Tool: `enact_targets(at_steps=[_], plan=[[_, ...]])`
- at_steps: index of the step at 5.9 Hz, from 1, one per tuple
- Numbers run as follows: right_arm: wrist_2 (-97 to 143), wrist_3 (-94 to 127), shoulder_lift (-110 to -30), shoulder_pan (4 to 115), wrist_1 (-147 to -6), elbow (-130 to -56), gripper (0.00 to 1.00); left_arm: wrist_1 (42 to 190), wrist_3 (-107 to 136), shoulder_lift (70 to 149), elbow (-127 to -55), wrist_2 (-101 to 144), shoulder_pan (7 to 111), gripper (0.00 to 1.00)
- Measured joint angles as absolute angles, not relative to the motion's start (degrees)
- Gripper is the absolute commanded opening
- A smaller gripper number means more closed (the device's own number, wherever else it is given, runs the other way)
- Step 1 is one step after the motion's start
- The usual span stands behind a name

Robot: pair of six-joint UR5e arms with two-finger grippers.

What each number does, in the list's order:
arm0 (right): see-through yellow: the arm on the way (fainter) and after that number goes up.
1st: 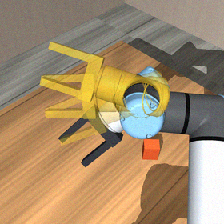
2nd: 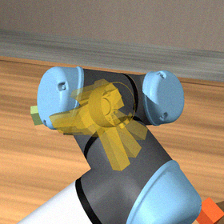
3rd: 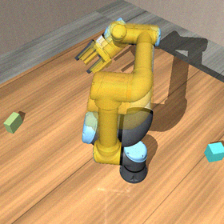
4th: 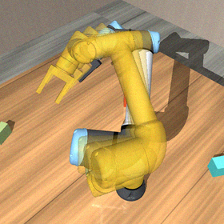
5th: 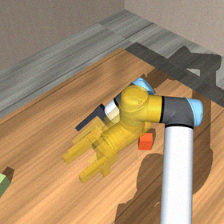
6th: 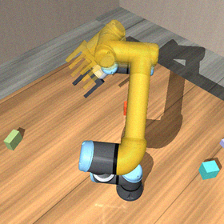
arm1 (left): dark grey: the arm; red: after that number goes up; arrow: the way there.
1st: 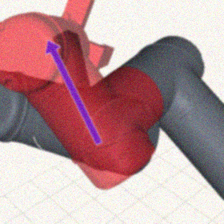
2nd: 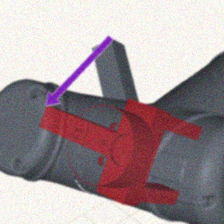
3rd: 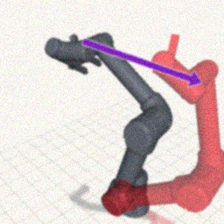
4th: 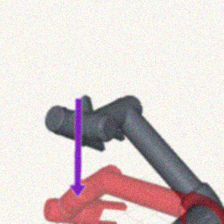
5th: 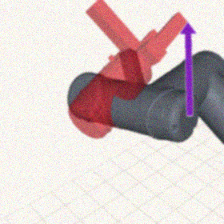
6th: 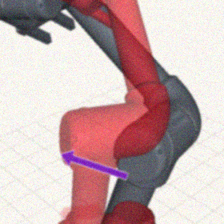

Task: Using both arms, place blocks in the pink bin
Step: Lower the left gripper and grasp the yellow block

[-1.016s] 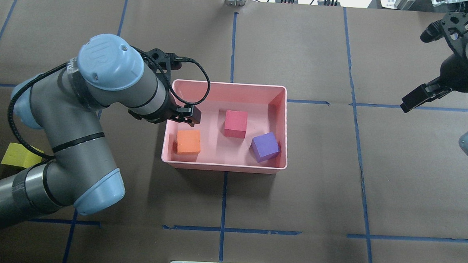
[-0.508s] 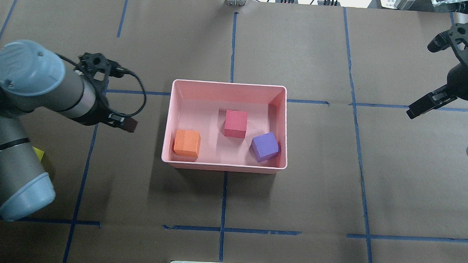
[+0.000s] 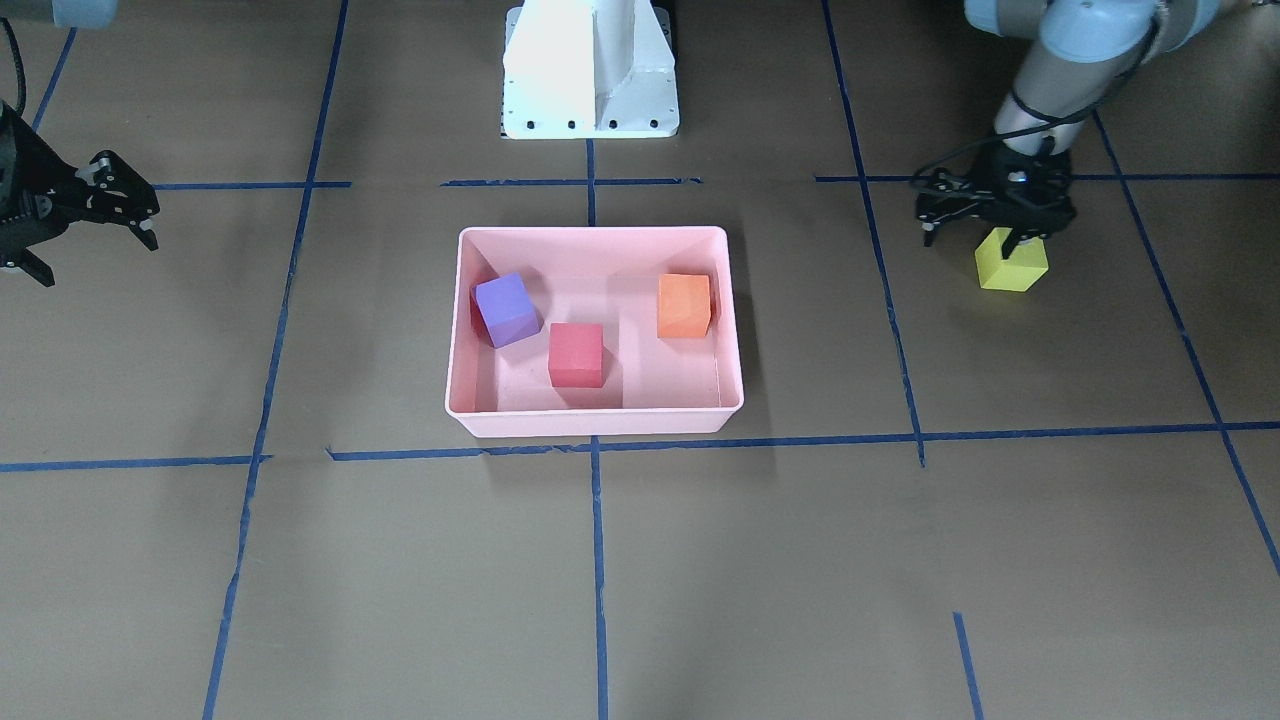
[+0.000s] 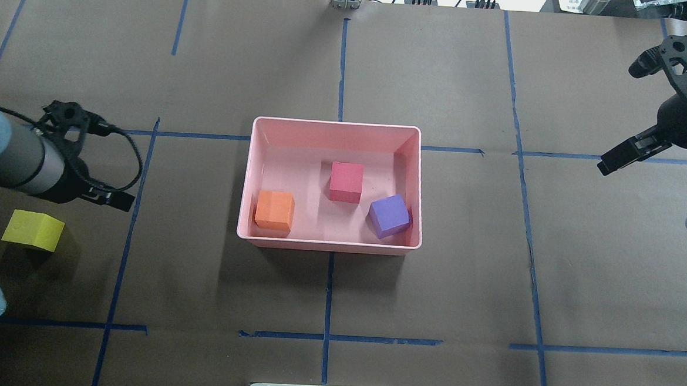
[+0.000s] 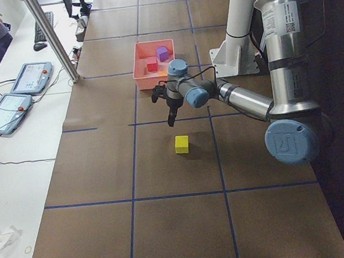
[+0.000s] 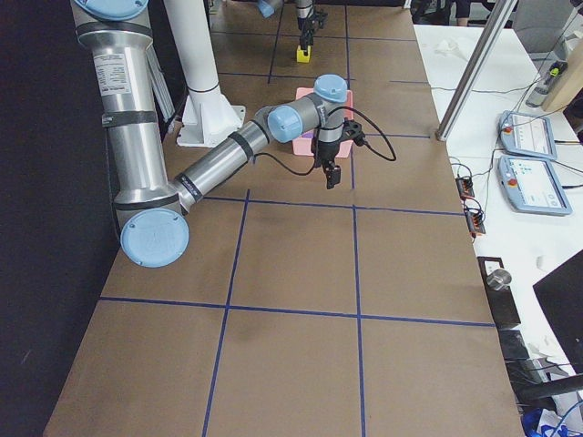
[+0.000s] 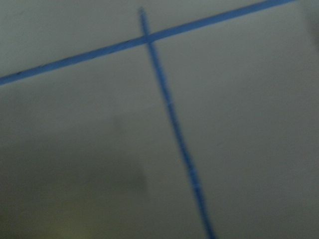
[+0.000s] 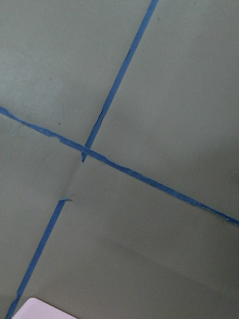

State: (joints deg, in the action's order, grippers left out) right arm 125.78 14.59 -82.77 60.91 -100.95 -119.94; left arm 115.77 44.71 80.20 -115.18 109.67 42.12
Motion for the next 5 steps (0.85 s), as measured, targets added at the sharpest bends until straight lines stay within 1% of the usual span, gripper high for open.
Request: enact_targets(at_steps=[1, 2, 4, 5], plan=[[125.8, 14.8, -83.2, 60.9, -100.6, -120.0, 1.00, 122.0, 45.0, 76.8, -112.3, 109.7, 42.5, 1.00], [125.8, 14.8, -83.4, 60.9, -100.4, -120.0, 1.00, 126.4, 45.2, 75.5, -108.9, 109.7, 42.5, 1.00], [125.8, 14.8, -83.8, 60.9, -100.3, -120.2, 1.00, 129.2, 48.0, 75.7, -105.3, 109.8, 42.3, 1.00], [125.9, 14.8, -84.0, 60.9, -100.3, -120.3, 1.00, 129.4, 50.1, 76.4, -104.4, 109.8, 42.1, 0.80]])
